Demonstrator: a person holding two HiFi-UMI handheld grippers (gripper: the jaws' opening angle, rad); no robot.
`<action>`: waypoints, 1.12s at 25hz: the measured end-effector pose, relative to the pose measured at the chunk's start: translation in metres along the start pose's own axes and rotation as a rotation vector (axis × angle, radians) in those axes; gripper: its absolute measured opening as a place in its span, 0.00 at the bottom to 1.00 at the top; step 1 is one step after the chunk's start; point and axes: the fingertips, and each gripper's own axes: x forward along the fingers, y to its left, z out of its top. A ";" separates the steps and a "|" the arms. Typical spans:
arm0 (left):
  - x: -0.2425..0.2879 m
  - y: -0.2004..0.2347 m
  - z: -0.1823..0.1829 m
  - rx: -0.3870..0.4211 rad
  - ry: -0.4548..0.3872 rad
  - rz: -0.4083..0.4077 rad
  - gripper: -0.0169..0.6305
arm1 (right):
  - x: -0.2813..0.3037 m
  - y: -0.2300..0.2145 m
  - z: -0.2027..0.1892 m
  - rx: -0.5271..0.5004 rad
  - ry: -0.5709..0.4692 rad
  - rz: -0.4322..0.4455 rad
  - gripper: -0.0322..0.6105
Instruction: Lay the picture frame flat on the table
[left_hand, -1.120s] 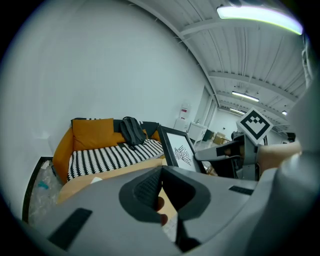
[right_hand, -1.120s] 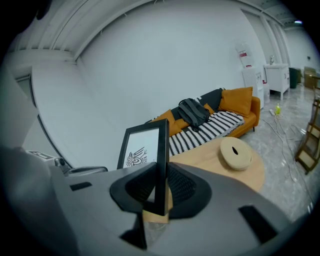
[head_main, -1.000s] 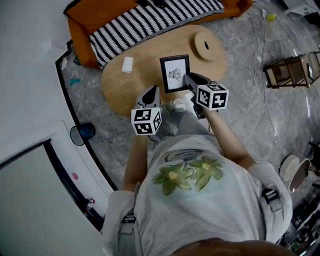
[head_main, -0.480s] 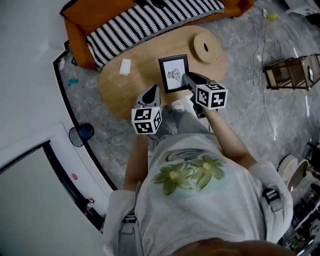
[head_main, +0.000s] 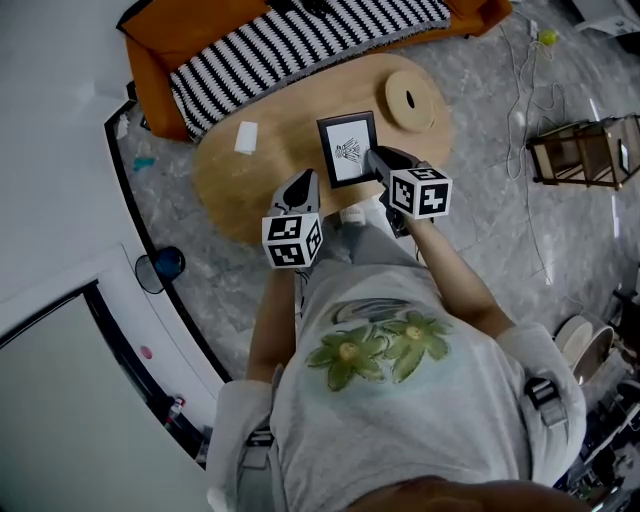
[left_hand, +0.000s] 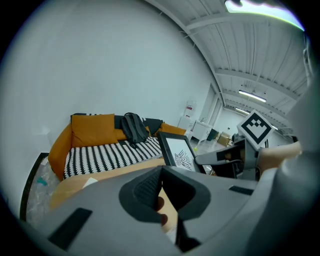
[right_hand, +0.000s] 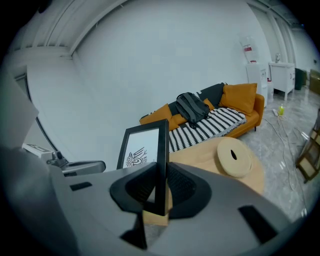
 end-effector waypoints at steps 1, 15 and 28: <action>0.002 -0.001 0.000 -0.001 0.001 0.003 0.05 | 0.001 -0.003 0.000 -0.001 0.004 0.001 0.17; 0.019 -0.004 -0.011 -0.014 0.026 0.023 0.05 | 0.019 -0.028 -0.007 -0.005 0.045 -0.006 0.17; 0.034 -0.002 -0.017 -0.008 0.073 0.022 0.05 | 0.036 -0.049 -0.019 0.019 0.095 -0.025 0.17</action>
